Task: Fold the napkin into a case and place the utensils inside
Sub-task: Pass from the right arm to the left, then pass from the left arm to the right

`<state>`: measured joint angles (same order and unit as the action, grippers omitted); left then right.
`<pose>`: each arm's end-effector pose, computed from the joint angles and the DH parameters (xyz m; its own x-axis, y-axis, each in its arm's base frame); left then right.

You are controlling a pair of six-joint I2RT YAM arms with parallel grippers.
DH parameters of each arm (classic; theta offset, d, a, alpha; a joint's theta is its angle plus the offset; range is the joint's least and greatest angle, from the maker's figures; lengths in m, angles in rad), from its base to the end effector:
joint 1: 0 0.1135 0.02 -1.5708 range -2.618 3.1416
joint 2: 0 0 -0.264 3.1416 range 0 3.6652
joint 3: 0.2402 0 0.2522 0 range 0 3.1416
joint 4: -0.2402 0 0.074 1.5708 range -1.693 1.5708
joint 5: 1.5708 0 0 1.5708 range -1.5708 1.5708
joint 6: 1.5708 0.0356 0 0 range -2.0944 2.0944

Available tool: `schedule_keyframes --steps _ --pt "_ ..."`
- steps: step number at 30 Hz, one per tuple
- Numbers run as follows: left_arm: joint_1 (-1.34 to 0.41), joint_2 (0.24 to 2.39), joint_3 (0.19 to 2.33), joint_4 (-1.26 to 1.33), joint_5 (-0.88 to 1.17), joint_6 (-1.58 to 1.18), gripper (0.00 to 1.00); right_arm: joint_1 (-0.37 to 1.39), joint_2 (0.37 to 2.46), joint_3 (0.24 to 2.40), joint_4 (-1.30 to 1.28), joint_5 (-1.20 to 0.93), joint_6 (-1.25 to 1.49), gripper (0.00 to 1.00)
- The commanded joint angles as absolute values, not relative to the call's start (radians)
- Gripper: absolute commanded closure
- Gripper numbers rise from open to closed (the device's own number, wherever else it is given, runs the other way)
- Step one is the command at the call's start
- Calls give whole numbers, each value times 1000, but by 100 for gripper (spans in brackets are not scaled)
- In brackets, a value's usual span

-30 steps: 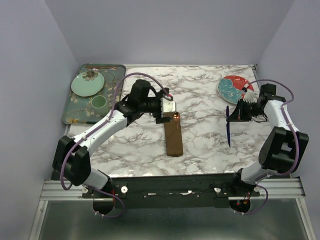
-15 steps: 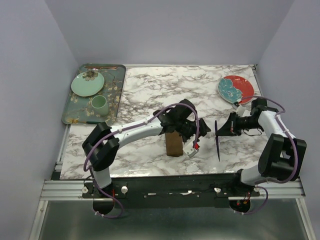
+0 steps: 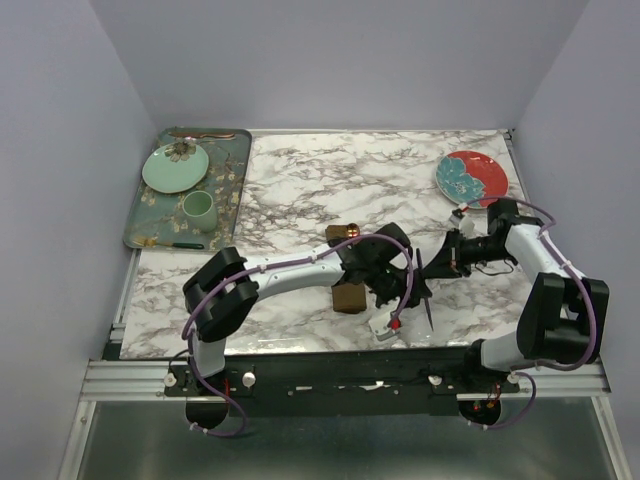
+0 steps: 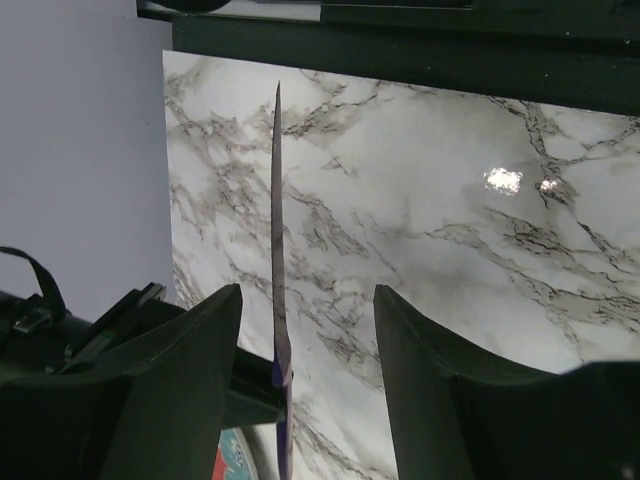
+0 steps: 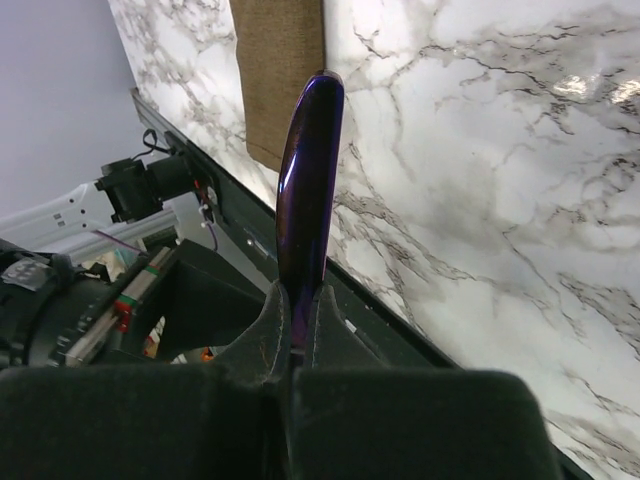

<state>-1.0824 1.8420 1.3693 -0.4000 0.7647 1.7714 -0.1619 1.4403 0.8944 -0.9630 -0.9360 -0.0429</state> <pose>0.1660 -0.3650 0.2334 0.9007 -0.1881 -0.3917 0.1837 -0.6521 0.7356 0.2336 -0.0091 0.2044 -0.9861 0.1353 -0.0963 0.0042 0.5996 0.8003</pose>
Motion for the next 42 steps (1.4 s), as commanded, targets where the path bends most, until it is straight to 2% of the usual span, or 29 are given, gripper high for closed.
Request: schedule_keyframes --steps 1,4,7,8,10,13,14,16,17,18,20,22,26,29,30,32,35,37,38,42 --pt "-1111 1884 1414 -407 795 1790 37 -126 1391 876 -985 -963 -22 99" --pt "-1115 1899 1420 -390 784 1781 52 -114 1378 868 -985 -954 -15 99" --pt "-1117 1913 1434 -345 759 1723 82 -98 1376 880 -1002 -962 -23 99" --pt "-1115 1913 1433 -324 752 1700 98 -94 1376 890 -1006 -966 -26 99" --pt "-1112 1898 1421 -229 747 1640 100 -94 1388 911 -1026 -980 -55 99" --pt "-1091 1849 1417 -158 796 1511 100 -104 1420 1053 -1078 -991 -86 73" --pt "-1085 1826 1427 -135 816 1402 100 -112 1449 1131 -1104 -988 -160 56" --pt "-1068 1809 1451 -104 833 1289 100 -121 1465 1360 -1146 -933 -228 38" --pt "-1043 1801 1501 -106 842 1202 100 -132 1465 1423 -1149 -917 -279 23" --pt "-1025 1799 1534 -121 871 1036 100 -136 1463 1540 -1150 -899 -305 19" --pt "-958 1801 1612 -124 919 828 100 -152 1459 1627 -1149 -846 -348 14" --pt "-910 1804 1655 -140 997 558 100 -176 1457 1711 -1137 -860 -357 14" --pt "-799 1807 1668 -25 1153 49 100 -239 1460 1781 -1176 -1036 -365 14" --pt "-724 1786 1539 303 1196 -445 100 -241 1439 1744 -1201 -1186 -391 11" --pt "-709 1779 1495 571 1198 -572 100 -239 1428 1721 -1187 -1231 -391 8" --pt "-672 1784 1407 798 1189 -918 100 -226 1382 1671 -1125 -1317 -320 8" --pt "-644 1819 1368 1081 1190 -1253 100 -140 1306 1565 -912 -1278 -174 8" --pt "-641 1821 1361 1126 1196 -1276 100 -86 1281 1514 -783 -1249 -114 11" --pt "-641 1815 1350 1124 1198 -1279 100 -45 1278 1505 -758 -1237 -63 17" --pt "-640 1807 1342 1091 1201 -1285 100 -2 1304 1502 -762 -1224 -43 31"
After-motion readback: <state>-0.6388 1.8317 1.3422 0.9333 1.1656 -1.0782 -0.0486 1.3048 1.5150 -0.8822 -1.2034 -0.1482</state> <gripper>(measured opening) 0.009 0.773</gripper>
